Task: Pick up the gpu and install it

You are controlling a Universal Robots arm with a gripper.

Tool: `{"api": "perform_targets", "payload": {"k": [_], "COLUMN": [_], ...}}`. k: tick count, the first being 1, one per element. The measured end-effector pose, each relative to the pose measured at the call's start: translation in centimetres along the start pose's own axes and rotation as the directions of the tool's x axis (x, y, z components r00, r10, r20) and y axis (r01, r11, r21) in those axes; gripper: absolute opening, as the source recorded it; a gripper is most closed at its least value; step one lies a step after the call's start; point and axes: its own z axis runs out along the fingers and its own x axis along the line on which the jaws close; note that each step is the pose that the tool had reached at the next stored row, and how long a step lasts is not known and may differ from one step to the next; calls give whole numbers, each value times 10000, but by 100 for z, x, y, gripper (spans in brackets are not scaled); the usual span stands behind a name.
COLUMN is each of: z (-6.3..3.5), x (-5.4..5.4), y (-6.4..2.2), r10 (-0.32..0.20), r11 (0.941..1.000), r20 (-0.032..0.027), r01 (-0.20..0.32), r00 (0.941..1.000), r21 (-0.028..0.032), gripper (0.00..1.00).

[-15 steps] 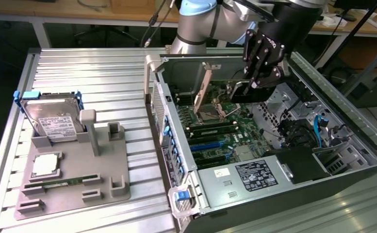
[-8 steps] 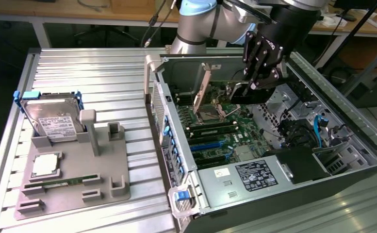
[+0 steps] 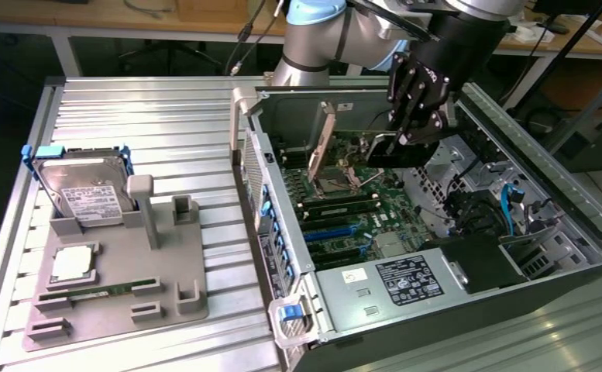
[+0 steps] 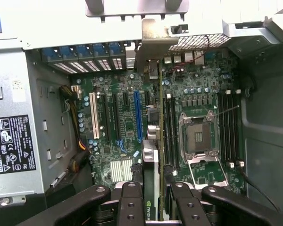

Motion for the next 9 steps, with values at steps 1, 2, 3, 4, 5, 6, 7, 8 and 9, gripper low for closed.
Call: {"api": "perform_targets", "payload": {"k": [1,2,3,4,5,6,7,8,9], "z": [4,7,11,15,18,22,25,29,32], "x": [0,0,1,1,1,1,1,1,2], "y": [0,0,0,0,0,0,0,0,-1], "r10": [25,49,71,90,110,129,149,168,185], "r11": [10000,10000,10000,10000,9999,9999,9999,9999,9998], "r20": [0,0,1,1,2,2,2,3,3], "r01": [-25,-49,-71,-90,-110,-129,-149,-168,-185], "r00": [10000,10000,10000,10000,9999,9999,9999,9999,9998], "r21": [1,2,3,5,5,6,7,8,9], "gripper": [27,27,27,27,27,27,27,27,27]}}
